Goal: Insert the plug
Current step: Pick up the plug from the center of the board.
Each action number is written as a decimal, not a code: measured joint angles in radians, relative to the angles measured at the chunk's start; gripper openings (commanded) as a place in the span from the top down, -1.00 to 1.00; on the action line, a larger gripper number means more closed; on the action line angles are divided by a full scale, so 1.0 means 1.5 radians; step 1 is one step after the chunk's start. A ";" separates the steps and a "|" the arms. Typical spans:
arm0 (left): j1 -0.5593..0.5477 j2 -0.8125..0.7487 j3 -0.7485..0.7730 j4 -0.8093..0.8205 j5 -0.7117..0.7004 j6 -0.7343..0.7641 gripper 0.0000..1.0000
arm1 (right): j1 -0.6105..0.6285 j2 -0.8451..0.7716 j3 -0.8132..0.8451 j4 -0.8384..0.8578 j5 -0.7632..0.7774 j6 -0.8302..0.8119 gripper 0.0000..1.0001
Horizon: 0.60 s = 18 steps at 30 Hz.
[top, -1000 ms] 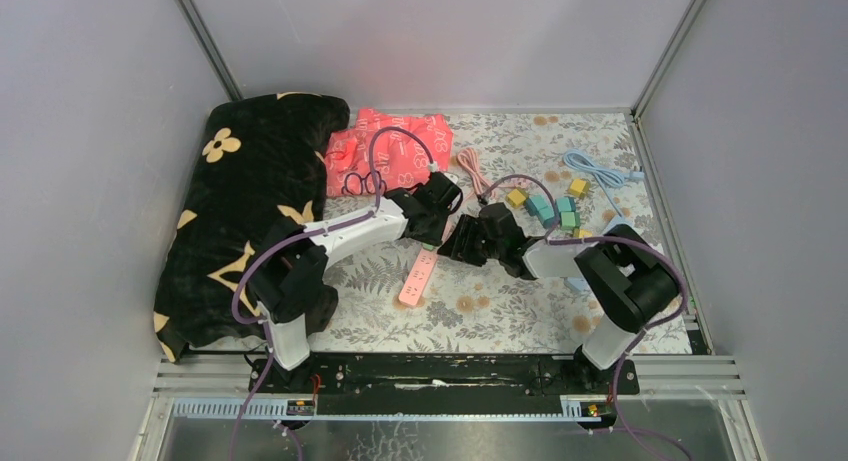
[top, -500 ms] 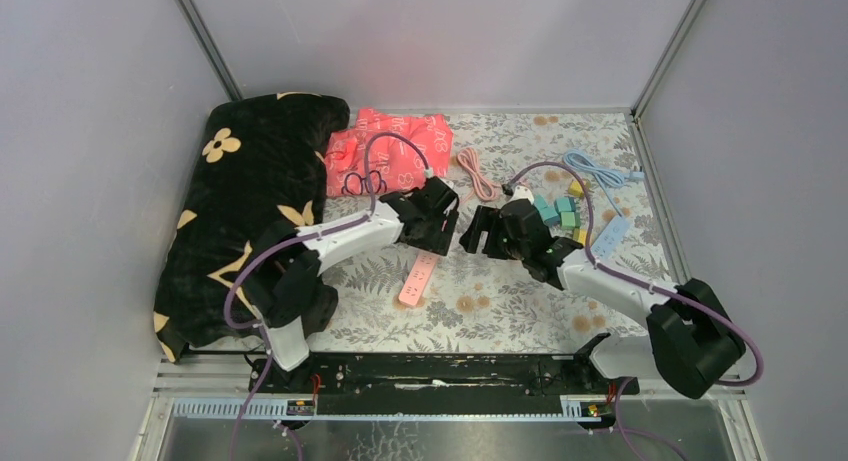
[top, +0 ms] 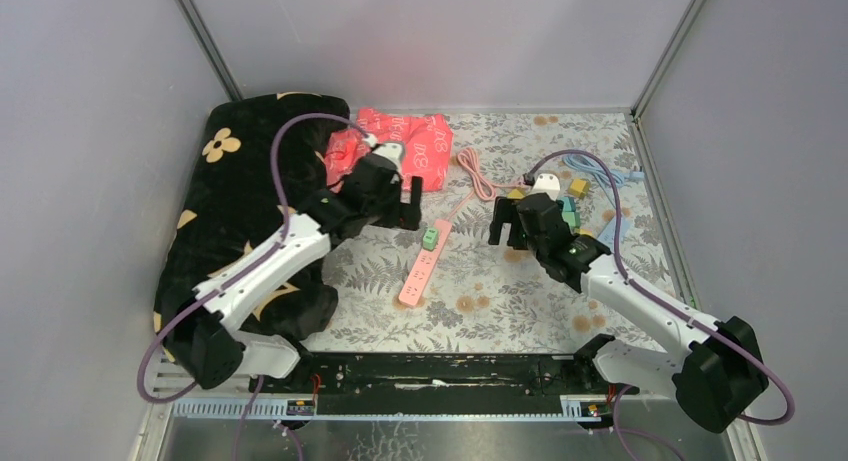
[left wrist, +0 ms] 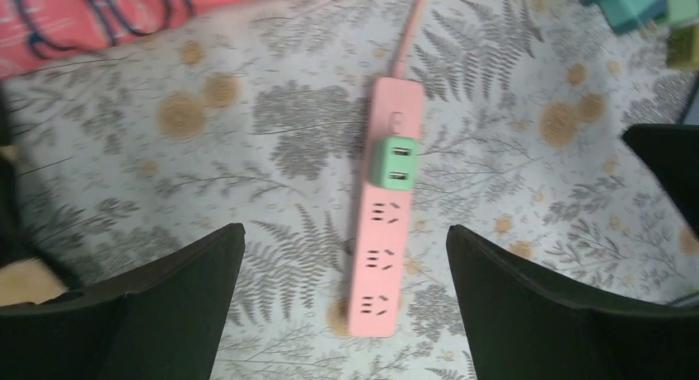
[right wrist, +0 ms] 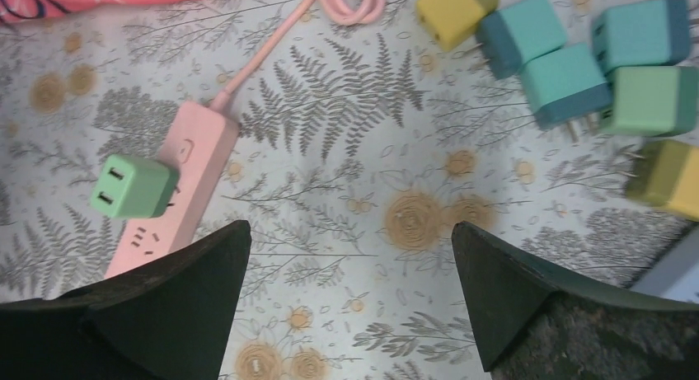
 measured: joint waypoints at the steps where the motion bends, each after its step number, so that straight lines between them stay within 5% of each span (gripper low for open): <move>1: 0.016 -0.018 -0.012 -0.001 0.001 0.006 -1.00 | -0.002 -0.001 0.004 -0.006 0.010 -0.008 -0.99; 6: 0.081 -0.104 -0.049 -0.008 0.002 0.044 -1.00 | -0.017 0.021 0.034 -0.041 0.061 -0.050 -0.99; 18: 0.086 -0.196 -0.148 0.016 -0.002 0.117 -1.00 | -0.169 0.165 0.086 -0.073 0.068 -0.077 -0.94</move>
